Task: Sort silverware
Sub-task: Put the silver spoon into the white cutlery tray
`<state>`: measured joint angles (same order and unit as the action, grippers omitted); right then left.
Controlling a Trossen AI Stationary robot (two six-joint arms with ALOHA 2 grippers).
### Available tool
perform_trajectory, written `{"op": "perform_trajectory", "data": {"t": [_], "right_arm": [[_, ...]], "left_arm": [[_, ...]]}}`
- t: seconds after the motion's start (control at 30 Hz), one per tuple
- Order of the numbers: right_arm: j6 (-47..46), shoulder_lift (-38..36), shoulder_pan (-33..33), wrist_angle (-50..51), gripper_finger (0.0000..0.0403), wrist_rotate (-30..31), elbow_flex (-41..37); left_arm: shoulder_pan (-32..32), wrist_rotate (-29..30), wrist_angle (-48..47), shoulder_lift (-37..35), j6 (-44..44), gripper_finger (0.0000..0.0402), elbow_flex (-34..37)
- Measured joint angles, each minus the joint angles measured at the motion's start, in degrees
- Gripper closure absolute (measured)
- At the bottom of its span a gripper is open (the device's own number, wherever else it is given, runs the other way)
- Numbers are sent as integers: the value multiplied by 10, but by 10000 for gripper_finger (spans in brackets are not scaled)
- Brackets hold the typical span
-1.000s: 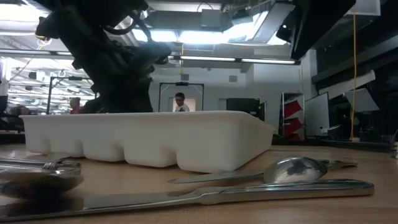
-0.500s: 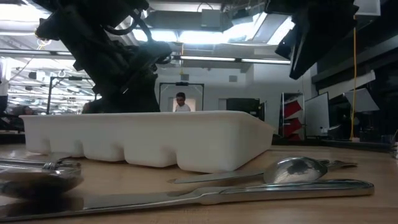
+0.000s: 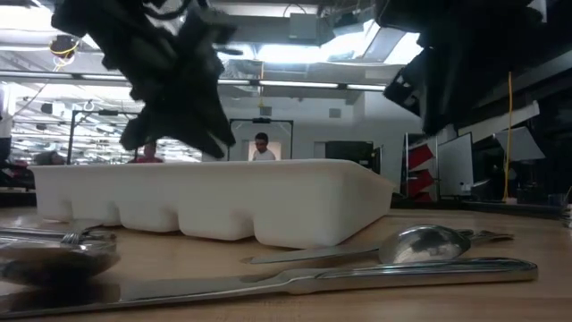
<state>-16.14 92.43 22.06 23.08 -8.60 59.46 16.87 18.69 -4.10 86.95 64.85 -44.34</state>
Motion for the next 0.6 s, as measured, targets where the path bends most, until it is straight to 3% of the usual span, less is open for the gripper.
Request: {"op": "perform_trajectory", "data": {"t": [0.2, 0.37, 0.6], "right_arm": [[19, 46, 39, -18, 263, 14, 0], [19, 84, 55, -34, 261, 73, 0], [17, 132, 53, -41, 262, 85, 0]], "left_arm": [[3, -15, -1, -44, -55, 316, 0], [6, -16, -4, -69, -88, 316, 0], [7, -19, -19, -79, -115, 316, 0]]}}
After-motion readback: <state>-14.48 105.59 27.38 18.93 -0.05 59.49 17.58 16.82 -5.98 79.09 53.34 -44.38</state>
